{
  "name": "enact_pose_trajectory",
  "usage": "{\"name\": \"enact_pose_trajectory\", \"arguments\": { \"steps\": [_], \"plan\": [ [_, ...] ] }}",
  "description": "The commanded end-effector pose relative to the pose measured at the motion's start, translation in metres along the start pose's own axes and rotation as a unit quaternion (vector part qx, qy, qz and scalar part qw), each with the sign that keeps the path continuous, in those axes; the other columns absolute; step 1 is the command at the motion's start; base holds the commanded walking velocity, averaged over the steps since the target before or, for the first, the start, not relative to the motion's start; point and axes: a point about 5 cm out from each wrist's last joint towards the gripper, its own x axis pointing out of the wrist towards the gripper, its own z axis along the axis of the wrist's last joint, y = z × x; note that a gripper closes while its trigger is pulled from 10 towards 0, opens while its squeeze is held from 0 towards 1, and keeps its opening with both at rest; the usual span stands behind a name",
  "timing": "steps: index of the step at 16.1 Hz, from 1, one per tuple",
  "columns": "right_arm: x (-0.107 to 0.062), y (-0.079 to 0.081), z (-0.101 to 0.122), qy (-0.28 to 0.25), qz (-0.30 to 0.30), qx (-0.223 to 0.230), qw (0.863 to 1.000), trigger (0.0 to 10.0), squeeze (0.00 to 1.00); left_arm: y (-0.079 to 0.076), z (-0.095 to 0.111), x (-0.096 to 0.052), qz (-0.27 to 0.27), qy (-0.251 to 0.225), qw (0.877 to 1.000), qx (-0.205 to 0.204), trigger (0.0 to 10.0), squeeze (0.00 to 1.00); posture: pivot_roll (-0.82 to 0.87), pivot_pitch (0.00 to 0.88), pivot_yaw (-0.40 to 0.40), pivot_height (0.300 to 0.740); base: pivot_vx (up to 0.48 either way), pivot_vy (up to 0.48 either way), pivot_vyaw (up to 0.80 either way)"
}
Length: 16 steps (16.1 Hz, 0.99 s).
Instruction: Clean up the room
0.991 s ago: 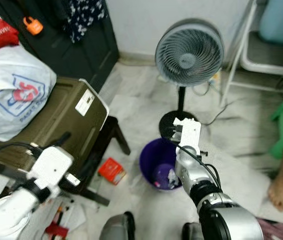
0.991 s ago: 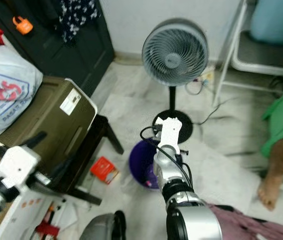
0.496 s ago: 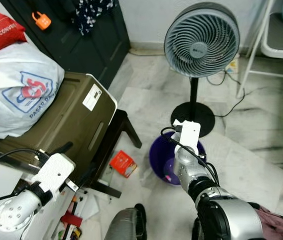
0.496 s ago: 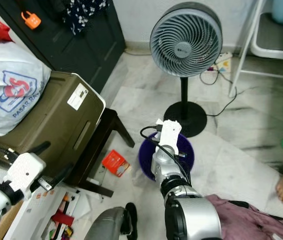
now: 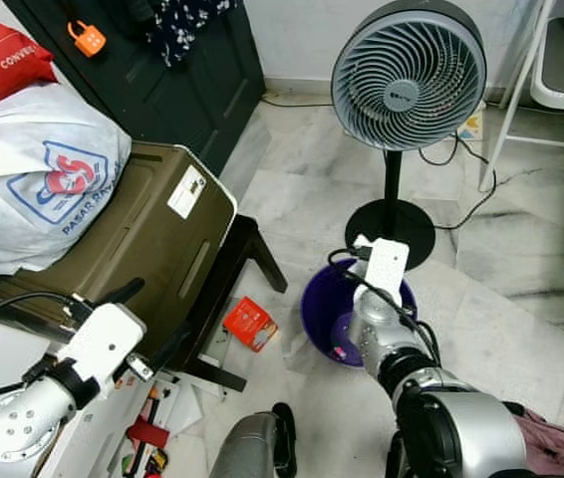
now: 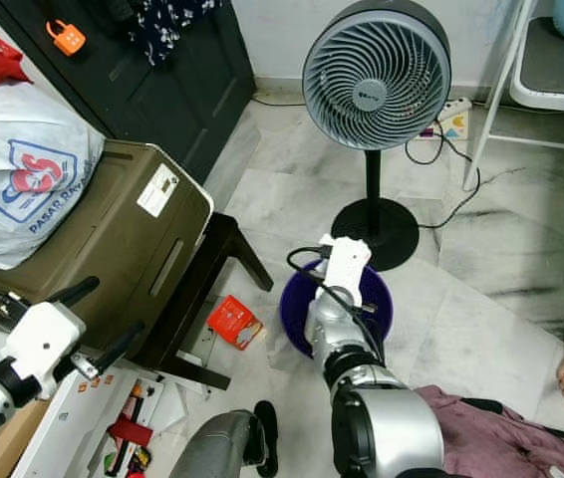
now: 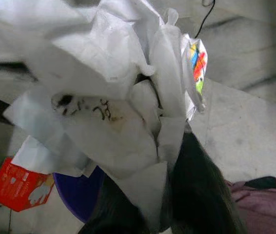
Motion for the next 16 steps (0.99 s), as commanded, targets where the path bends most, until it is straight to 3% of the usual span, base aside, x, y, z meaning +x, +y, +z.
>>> {"name": "enact_pose_trajectory", "arguments": {
  "steps": [1,16],
  "plan": [
    [-0.0049,0.0093,-0.0055,0.014,0.010,0.005,1.000,10.0,1.00,0.0054,-0.0011,-0.0052,0.004,0.013,1.000,0.006,10.0,0.00,0.38,0.239,0.260,0.740,0.000,0.000,0.00],
    [-0.0036,0.0072,-0.0037,0.008,0.009,0.013,1.000,10.0,1.00,0.0025,-0.0025,-0.0007,0.002,0.012,1.000,-0.003,10.0,0.00,0.36,0.235,0.260,0.740,0.000,0.000,0.00]
  ]
}}
